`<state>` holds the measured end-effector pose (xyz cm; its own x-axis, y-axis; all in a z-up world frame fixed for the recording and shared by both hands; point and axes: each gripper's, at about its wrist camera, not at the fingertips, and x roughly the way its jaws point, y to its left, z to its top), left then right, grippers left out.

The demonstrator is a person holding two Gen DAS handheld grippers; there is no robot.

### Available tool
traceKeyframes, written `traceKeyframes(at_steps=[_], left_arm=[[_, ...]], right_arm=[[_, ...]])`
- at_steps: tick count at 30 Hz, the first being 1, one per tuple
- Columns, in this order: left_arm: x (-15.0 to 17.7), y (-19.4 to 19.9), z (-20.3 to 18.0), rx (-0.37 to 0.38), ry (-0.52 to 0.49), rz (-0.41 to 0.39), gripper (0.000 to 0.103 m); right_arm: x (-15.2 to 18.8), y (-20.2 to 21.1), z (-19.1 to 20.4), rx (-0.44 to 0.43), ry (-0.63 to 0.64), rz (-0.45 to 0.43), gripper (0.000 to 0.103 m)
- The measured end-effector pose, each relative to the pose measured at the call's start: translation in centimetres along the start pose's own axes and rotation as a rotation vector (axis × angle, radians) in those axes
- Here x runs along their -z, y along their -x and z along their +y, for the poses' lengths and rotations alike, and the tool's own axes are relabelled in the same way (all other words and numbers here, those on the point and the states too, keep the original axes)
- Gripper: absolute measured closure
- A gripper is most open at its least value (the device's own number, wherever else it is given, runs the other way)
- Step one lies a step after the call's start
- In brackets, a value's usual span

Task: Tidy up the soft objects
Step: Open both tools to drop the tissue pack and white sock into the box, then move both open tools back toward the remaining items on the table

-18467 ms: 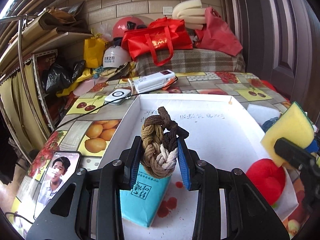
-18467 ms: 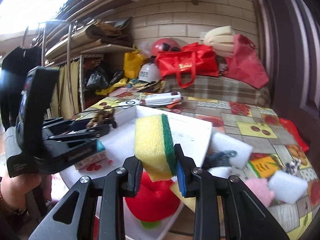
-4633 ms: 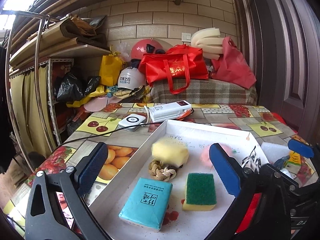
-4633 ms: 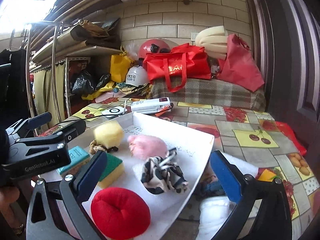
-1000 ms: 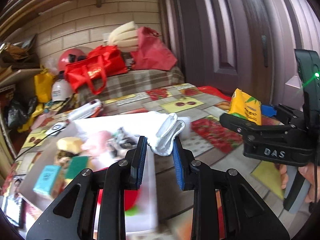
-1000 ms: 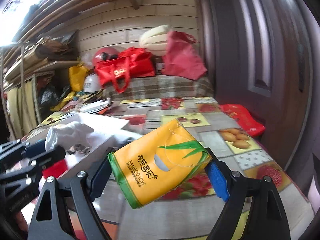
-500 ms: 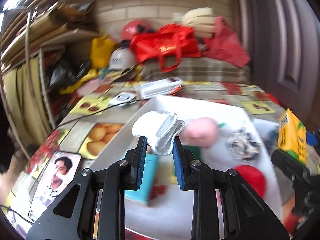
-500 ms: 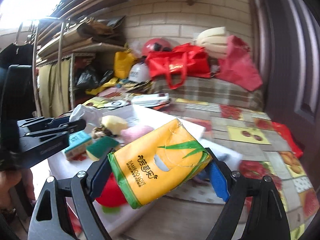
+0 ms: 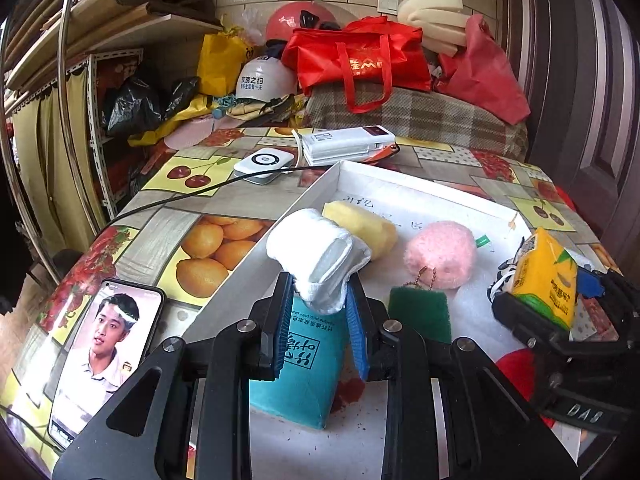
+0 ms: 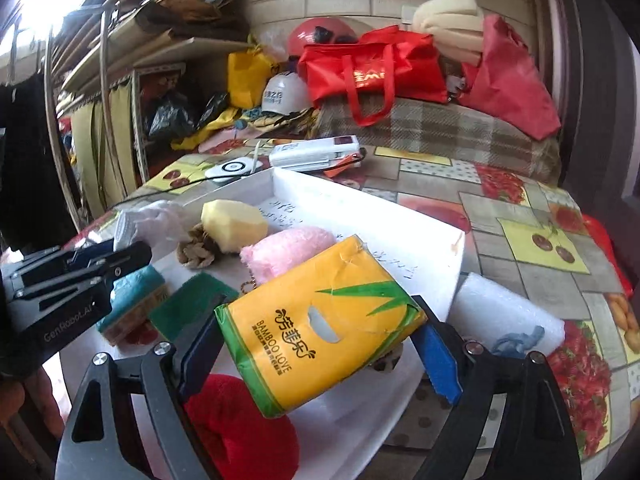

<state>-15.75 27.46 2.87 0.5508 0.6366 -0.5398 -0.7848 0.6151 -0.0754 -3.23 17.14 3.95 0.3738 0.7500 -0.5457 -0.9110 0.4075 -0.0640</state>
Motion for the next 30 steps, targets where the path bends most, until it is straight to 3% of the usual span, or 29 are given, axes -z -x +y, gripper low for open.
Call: traceKeyframes(at_steps=[4,5,6,8,9,15,19,22,25,30], left_arm=[[-0.2,0.0,0.0,-0.019,0.007,-0.004,0.070],[-0.2,0.1,0.1,-0.028,0.009,-0.006,0.059],[-0.2,0.1,0.2,-0.038,0.016,-0.007,0.035],[-0.2,0.3,0.6,-0.052,0.039,-0.018,0.004],[-0.2,0.5,0.8,-0.052,0.048,-0.027,0.000],[0.0,1.5,1.5,-0.051,0.080,-0.083,0.000],[0.1,2.0,1.8,-0.030,0.095,-0.106,0.000],[0.1,2.0,1.8,-0.021,0.095,-0.105,0.000],[0.2,2.5,1.7,0.005,0.092,-0.127,0.000],[0.3,3.1,0.5,0.029,0.042,-0.160,0.000]], right_arm=[[0.1,0.3,0.3,0.019,0.013,-0.010,0.010],[0.0,0.4,0.1,0.020,0.008,-0.018,0.009],[0.0,0.7,0.0,0.023,0.000,-0.029,0.006],[0.1,1.4,-0.5,0.035,-0.025,-0.069,0.001],[0.1,1.8,-0.7,0.040,-0.037,-0.091,0.000],[0.8,4.3,-2.0,0.043,-0.085,-0.196,0.000],[1.7,6.3,-5.3,0.133,-0.100,-0.227,0.000],[2.2,6.7,-10.6,0.208,-0.193,-0.178,0.000],[2.6,5.9,-15.0,0.231,-0.280,-0.102,0.000],[2.5,4.6,-16.8,0.086,-0.319,-0.066,0.000]])
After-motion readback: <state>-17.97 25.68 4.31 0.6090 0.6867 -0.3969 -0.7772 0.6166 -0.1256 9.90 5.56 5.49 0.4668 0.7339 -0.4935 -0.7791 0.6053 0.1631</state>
